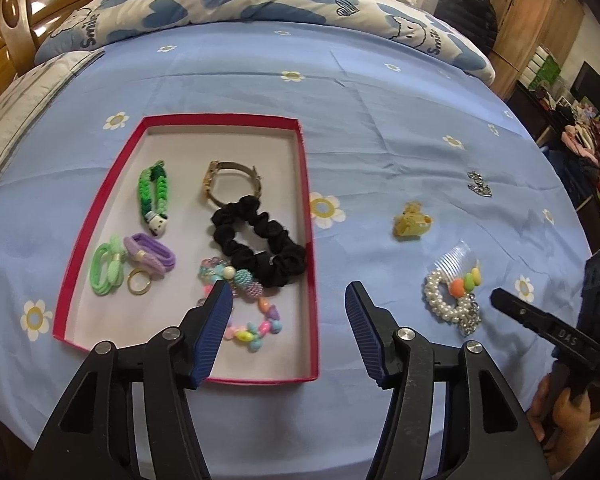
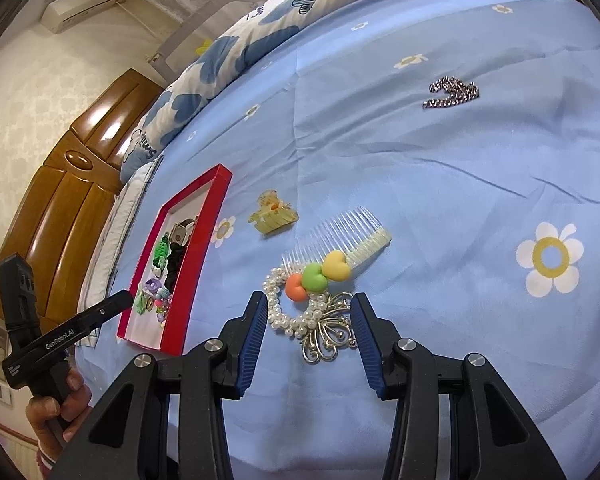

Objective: Organize jewelry
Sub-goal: 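Move both open tools out of the tray toward the yellow claw clip and comb, then grasp the yellow claw clip with the left tool while the right grasps the clear beaded comb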

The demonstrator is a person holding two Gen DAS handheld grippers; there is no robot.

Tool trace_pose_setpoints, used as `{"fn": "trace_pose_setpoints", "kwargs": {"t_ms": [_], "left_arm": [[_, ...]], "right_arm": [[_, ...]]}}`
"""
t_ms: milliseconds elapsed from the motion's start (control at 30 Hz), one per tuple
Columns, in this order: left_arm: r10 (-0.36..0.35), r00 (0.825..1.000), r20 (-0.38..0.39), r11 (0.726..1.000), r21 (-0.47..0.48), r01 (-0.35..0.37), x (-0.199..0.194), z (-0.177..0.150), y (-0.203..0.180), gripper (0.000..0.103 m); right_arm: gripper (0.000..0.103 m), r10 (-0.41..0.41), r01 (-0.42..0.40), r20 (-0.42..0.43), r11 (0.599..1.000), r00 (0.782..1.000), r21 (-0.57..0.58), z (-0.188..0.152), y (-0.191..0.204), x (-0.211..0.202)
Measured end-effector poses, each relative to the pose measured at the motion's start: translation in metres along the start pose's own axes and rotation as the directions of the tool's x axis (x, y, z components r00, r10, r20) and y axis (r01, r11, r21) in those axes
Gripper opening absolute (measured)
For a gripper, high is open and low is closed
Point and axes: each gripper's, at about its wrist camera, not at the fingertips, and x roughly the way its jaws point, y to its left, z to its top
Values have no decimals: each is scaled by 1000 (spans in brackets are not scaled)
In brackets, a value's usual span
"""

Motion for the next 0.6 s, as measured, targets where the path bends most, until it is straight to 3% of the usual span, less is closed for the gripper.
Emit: {"fn": "trace_pose_setpoints", "kwargs": {"t_ms": [500, 533, 600], "left_arm": [[-54, 997, -52, 995, 79, 58, 42, 26, -52, 61], [-61, 996, -60, 994, 85, 66, 47, 29, -56, 61], [-74, 995, -72, 993, 91, 80, 55, 32, -63, 61]], "right_arm": [[46, 114, -110, -11, 980, 993, 166, 20, -31, 33], [42, 113, -110, -6, 979, 994, 170, 21, -32, 34], [20, 104, -103, 3, 981, 995, 167, 24, -33, 34]]}}
